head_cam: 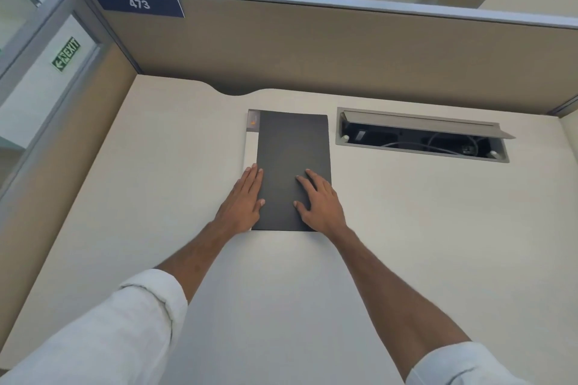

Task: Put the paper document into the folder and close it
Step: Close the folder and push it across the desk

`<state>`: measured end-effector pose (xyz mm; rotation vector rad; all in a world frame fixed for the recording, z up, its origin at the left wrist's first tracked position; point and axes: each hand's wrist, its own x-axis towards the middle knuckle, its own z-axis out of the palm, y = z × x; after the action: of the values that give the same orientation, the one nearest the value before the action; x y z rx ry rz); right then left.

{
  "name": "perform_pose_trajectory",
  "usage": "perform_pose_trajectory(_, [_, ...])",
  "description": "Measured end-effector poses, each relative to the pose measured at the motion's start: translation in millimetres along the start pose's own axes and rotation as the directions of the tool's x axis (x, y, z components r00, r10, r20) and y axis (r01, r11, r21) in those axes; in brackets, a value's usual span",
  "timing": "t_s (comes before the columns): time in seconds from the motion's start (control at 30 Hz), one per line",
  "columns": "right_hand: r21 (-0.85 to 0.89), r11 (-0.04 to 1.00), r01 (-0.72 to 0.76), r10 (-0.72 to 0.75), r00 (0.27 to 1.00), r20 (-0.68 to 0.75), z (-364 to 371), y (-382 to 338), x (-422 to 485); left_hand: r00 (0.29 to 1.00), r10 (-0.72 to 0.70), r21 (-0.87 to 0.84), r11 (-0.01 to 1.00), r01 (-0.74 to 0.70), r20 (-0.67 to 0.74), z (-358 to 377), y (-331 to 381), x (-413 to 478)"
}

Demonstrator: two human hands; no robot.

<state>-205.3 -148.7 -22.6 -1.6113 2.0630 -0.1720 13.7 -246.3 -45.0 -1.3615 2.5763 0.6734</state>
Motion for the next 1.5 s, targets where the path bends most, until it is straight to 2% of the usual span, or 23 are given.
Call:
perform_pose_trajectory(0.6, [0.022, 0.998, -0.058, 0.058, 0.998, -0.037, -22, 8, 78, 0.998, 0.042, 0.034, 0.999, -0.040, -0.042, -22, -12, 86])
perform_pose_trajectory(1.5, [-0.005, 0.998, -0.058, 0.058, 0.998, -0.015, -26, 9, 90, 0.999, 0.038, 0.020, 0.999, -0.037, -0.032, -29, -10, 97])
